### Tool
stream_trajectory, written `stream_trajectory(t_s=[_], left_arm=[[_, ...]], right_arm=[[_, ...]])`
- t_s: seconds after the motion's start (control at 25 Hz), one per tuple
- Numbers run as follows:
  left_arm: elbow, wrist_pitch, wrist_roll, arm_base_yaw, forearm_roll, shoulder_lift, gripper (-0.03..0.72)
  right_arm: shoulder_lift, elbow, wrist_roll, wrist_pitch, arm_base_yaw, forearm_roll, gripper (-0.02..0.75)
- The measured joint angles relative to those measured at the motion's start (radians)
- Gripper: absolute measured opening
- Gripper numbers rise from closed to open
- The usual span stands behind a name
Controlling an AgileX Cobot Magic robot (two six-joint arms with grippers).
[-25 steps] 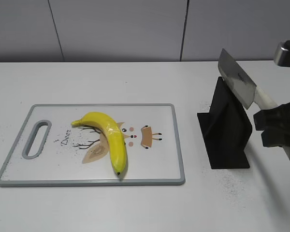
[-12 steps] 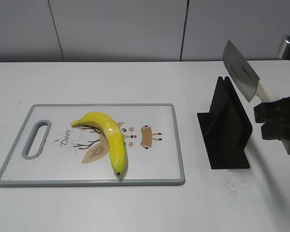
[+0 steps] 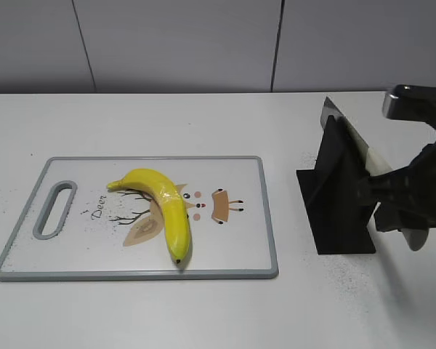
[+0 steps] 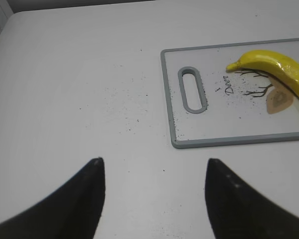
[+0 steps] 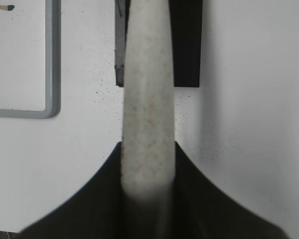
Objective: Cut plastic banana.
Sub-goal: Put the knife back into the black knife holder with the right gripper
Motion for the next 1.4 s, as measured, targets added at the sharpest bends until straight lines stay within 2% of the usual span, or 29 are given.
stream_trajectory(t_s=[0.16, 0.24, 0.44, 0.48, 0.56, 0.72, 0.88, 1.04, 1.4], left_arm=[[0.0, 0.0, 0.0, 0.0, 0.001, 0.0, 0.595], [0.0, 0.0, 0.0, 0.0, 0.001, 0.0, 0.595], [0.0, 0.0, 0.0, 0.0, -0.002, 0.0, 0.595], [0.0, 0.0, 0.0, 0.0, -0.002, 0.0, 0.595], [0.0, 0.0, 0.0, 0.0, -0.002, 0.0, 0.595], [0.0, 0.0, 0.0, 0.0, -0.002, 0.0, 0.595], [0.0, 0.0, 0.0, 0.0, -0.002, 0.0, 0.595], [0.0, 0.0, 0.0, 0.0, -0.002, 0.0, 0.595], [0.0, -0.001, 0.0, 0.0, -0.002, 0.0, 0.594]], right_arm=[[0.023, -0.001, 0.001, -0.033, 0.0, 0.0, 0.162], [0.025, -0.001, 0.001, -0.037, 0.0, 0.001, 0.197], [0.026, -0.001, -0.012, -0.031, 0.0, 0.004, 0.546], [0.019, -0.001, -0.014, -0.031, 0.0, 0.004, 0.596], [-0.011, -0.006, -0.016, -0.029, 0.0, 0.004, 0.641], [-0.114, -0.043, -0.06, -0.027, 0.0, 0.005, 0.657], [-0.238, -0.058, -0.241, -0.02, 0.0, 0.012, 0.654], [-0.375, -0.057, -0.368, 0.074, 0.0, 0.019, 0.645], [-0.761, 0.108, -0.399, 0.168, 0.0, 0.019, 0.619]])
